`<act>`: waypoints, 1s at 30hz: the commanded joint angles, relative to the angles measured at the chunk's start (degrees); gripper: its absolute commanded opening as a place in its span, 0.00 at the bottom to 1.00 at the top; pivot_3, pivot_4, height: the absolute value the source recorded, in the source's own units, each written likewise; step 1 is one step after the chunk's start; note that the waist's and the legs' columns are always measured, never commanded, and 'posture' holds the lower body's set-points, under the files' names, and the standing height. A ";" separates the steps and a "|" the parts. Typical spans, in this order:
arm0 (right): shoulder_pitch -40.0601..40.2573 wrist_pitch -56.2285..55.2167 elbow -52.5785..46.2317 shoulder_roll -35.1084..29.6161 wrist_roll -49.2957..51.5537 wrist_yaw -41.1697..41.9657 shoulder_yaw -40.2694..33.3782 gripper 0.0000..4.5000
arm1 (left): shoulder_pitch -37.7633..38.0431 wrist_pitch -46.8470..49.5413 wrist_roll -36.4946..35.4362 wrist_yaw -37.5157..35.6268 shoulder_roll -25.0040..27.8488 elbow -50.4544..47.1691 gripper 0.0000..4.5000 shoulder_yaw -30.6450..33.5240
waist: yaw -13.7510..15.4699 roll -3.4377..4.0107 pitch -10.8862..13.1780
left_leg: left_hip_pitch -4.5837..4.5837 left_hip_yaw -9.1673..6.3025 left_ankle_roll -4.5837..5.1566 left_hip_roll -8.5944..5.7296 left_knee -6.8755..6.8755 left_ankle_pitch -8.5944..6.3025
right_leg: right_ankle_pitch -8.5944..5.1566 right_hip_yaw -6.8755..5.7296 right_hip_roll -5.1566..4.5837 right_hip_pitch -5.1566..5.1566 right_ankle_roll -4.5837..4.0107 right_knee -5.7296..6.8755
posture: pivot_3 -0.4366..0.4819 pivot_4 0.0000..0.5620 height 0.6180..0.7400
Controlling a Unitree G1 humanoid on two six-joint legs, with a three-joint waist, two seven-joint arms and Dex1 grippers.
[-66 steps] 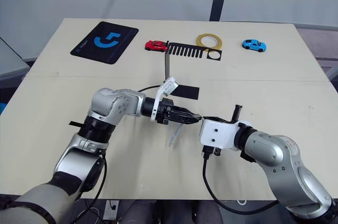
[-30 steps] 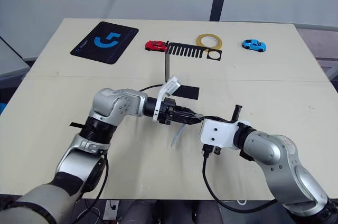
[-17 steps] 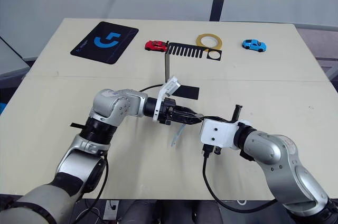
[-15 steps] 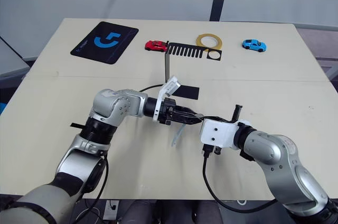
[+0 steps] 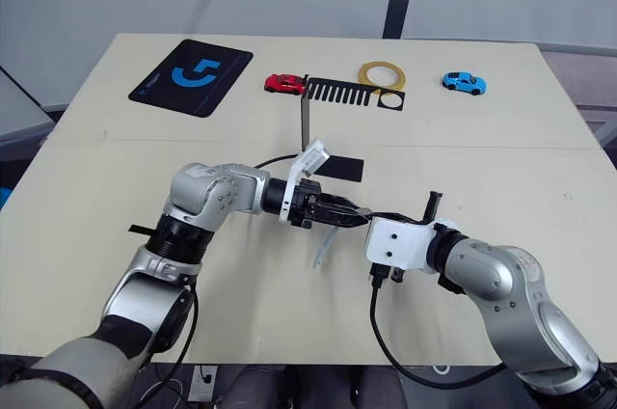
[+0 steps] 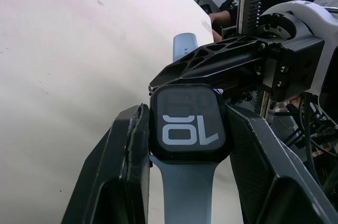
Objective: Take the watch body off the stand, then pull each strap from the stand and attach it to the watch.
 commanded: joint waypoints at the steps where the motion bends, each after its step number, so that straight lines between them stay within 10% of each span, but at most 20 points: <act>1: -0.55 -0.71 -1.09 0.34 -0.29 0.01 -1.25 0.00 | -0.09 -0.83 -1.92 -0.93 -1.08 -1.58 0.38 0.12 | 0.00 0.00 0.00 | 0.00 0.00 0.00 0.00 0.00 0.00 | 0.00 0.00 0.00 0.00 0.00 0.00 | 0.48 0.27 0.93; 30: -1.19 0.31 -1.36 0.61 -0.49 0.12 -1.08 0.00 | -0.47 -0.12 -2.41 -0.72 -1.46 -2.10 0.38 0.64 | 0.00 0.00 0.00 | 0.00 0.00 0.00 0.00 0.00 0.00 | 0.00 0.00 0.00 0.00 0.00 0.00 | 0.48 0.27 0.93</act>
